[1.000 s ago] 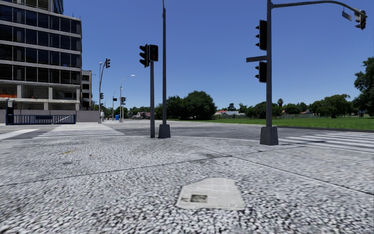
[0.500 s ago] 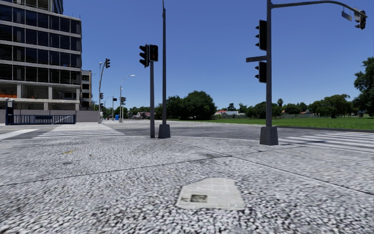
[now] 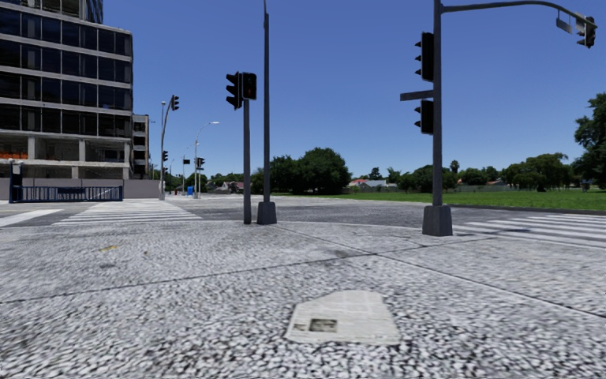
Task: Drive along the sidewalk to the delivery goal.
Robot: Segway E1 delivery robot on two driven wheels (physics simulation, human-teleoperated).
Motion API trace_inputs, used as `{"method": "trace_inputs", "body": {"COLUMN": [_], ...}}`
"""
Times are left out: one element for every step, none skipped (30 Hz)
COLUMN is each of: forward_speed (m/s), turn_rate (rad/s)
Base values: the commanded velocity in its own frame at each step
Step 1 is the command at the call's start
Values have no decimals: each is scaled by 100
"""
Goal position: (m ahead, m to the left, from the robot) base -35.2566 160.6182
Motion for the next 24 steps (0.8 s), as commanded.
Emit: {"method": "trace_inputs", "body": {"forward_speed": [200, 200, 200, 200, 200, 200, 200, 200, 200, 200, 200, 200, 200, 200, 200, 200, 200, 200, 200, 200, 200, 200, 199, 199], "turn_rate": [31, 32, 32, 32, 33, 33, 33, 33, 33, 33, 33, 35, 37, 38, 38, 38, 38, 39, 39, 40, 41, 41, 41, 41]}}
